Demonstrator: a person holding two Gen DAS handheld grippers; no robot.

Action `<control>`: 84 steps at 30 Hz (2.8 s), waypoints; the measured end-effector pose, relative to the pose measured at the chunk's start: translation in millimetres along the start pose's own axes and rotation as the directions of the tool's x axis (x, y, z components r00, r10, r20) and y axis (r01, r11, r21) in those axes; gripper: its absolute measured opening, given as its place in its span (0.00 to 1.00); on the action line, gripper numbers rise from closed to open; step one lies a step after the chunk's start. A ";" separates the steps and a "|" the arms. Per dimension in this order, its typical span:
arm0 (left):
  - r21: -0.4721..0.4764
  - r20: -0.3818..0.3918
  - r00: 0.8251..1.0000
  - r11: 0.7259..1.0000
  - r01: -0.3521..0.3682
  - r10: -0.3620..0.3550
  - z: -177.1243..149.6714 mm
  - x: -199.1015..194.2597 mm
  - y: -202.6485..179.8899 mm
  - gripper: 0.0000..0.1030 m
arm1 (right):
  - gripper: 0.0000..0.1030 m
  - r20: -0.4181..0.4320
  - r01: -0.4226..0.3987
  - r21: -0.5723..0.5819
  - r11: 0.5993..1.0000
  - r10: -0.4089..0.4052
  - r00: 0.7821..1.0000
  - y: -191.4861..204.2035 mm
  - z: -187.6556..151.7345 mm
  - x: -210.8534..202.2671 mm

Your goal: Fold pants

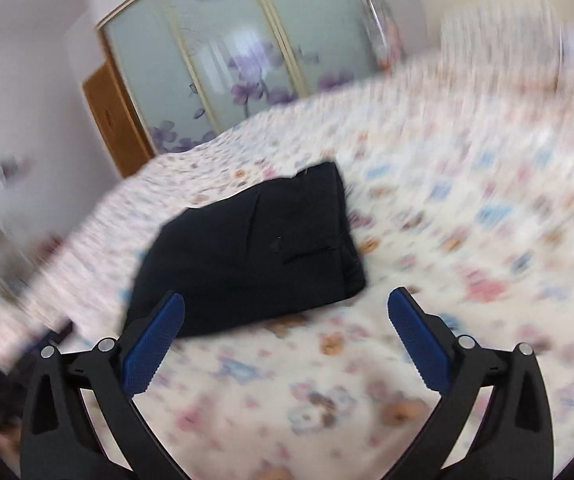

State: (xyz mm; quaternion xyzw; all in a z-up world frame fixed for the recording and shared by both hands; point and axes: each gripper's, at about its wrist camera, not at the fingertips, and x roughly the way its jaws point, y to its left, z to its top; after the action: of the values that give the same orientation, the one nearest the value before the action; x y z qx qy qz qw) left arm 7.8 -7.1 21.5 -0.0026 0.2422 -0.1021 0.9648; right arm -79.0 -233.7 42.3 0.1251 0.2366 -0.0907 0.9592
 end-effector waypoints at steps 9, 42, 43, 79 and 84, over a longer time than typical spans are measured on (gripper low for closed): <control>0.129 0.003 1.000 0.991 -0.024 0.024 -19.1 5.0 -19.1 0.98 | 0.99 0.054 0.083 -0.169 0.982 -0.074 0.996 34.4 -18.5 -1.8; 0.207 -0.057 0.998 0.978 0.016 -0.004 -36.6 13.9 -46.0 0.98 | 0.99 0.026 0.141 -0.215 0.966 -0.139 0.990 21.3 -43.3 2.9; 0.206 -0.058 0.998 0.978 0.012 0.000 -36.6 14.0 -45.7 0.98 | 0.99 0.028 0.142 -0.220 0.965 -0.139 0.990 21.6 -43.1 2.9; 0.161 -0.064 0.998 0.987 0.015 -0.005 -35.4 13.7 -42.2 0.98 | 0.99 0.015 0.113 -0.223 0.968 -0.112 0.994 28.1 -43.5 7.4; 0.163 -0.064 0.998 0.987 0.017 -0.007 -35.2 13.7 -42.2 0.98 | 0.99 0.006 0.106 -0.224 0.969 -0.108 0.994 27.9 -43.9 9.5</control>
State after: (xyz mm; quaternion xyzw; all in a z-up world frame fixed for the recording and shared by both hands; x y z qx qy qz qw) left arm -5.2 -49.5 -13.6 0.0781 0.2633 -0.1274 0.9531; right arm -83.1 -195.8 5.7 0.0035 0.2546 -0.1147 0.9602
